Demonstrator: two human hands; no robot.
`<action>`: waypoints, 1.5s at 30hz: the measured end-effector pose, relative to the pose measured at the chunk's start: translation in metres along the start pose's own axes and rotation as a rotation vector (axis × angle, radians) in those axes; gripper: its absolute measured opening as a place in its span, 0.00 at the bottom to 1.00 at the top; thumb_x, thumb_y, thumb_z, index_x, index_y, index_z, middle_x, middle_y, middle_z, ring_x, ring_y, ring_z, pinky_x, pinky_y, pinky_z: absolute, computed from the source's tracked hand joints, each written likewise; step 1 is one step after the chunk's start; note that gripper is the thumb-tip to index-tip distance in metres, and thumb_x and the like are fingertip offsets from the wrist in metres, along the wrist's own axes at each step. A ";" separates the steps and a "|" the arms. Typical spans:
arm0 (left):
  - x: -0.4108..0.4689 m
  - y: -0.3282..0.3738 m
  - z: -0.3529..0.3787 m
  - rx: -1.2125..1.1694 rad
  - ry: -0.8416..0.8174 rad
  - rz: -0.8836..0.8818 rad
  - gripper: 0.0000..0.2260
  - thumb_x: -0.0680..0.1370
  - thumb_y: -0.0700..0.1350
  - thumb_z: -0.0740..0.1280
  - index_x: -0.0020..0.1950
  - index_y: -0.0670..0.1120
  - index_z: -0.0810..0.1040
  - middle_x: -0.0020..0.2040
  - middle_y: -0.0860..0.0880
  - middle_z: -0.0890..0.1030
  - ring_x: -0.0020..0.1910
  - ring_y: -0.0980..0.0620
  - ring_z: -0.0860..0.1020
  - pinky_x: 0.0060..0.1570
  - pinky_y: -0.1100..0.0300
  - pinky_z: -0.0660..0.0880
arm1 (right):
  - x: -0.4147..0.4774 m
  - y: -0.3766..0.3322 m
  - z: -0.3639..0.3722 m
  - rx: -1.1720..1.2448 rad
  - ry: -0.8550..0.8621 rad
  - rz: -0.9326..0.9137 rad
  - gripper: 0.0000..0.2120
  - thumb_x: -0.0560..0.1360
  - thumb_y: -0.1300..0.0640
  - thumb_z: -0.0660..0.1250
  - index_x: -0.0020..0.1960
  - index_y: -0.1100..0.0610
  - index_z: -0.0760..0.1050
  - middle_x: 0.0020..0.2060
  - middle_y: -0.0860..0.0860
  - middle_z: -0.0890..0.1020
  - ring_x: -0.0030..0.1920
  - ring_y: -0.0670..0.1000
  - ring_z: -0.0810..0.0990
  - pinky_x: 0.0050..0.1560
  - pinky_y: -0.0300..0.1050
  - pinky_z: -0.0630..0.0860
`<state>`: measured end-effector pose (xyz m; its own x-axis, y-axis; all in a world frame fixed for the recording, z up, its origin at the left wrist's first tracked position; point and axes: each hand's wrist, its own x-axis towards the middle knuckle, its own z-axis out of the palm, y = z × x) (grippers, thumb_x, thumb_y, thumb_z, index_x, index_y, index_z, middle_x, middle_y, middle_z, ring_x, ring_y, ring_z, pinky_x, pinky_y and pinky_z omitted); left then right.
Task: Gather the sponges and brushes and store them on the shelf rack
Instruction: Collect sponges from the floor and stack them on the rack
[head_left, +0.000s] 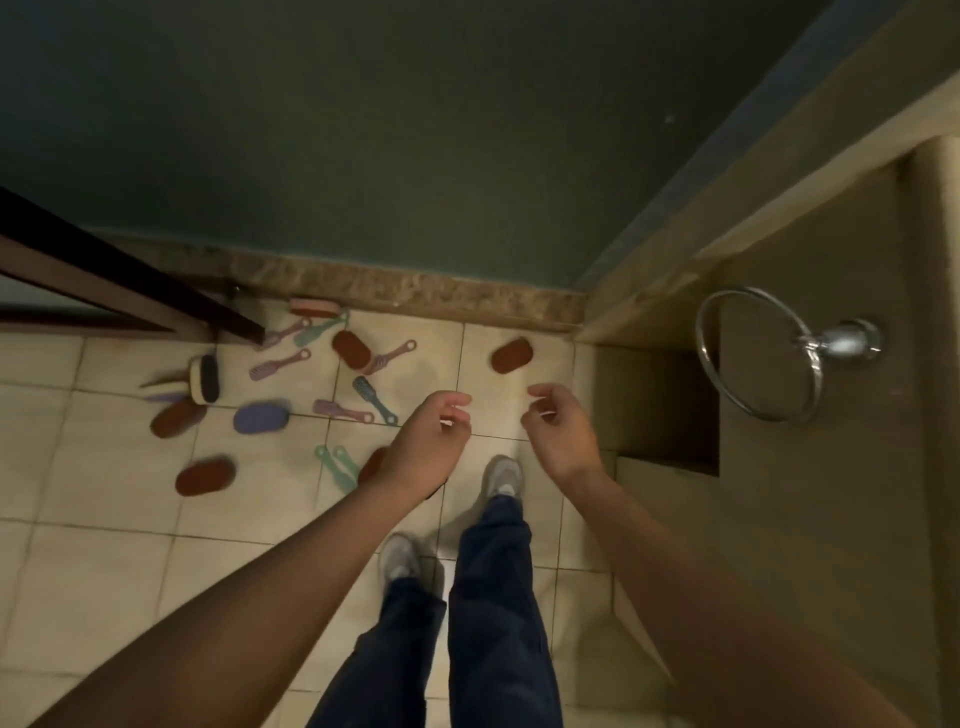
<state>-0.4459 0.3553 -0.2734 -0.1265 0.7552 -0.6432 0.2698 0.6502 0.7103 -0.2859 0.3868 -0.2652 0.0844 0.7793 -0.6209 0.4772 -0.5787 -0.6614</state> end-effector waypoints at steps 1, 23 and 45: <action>0.017 -0.009 0.008 0.001 0.001 -0.008 0.12 0.78 0.42 0.64 0.61 0.52 0.75 0.52 0.53 0.79 0.51 0.56 0.77 0.54 0.61 0.73 | 0.021 0.010 0.003 -0.017 -0.004 0.007 0.15 0.77 0.60 0.63 0.63 0.51 0.72 0.52 0.49 0.77 0.50 0.48 0.78 0.55 0.46 0.77; 0.338 -0.175 0.175 -0.059 -0.043 -0.169 0.19 0.80 0.41 0.62 0.71 0.48 0.68 0.64 0.48 0.74 0.61 0.50 0.75 0.63 0.48 0.73 | 0.381 0.221 0.095 -0.573 -0.102 -0.151 0.29 0.75 0.59 0.68 0.73 0.47 0.63 0.71 0.50 0.64 0.69 0.53 0.67 0.66 0.50 0.71; 0.397 -0.242 0.188 -0.365 -0.009 -0.371 0.23 0.81 0.40 0.59 0.76 0.48 0.63 0.69 0.47 0.72 0.64 0.49 0.73 0.63 0.51 0.73 | 0.428 0.267 0.146 -0.891 -0.121 -0.173 0.34 0.65 0.45 0.74 0.67 0.52 0.66 0.63 0.55 0.69 0.63 0.57 0.69 0.61 0.51 0.72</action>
<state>-0.3818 0.4822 -0.7540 -0.1418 0.4688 -0.8718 -0.1419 0.8620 0.4866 -0.2504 0.5309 -0.7688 -0.1188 0.7784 -0.6164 0.9774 -0.0178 -0.2108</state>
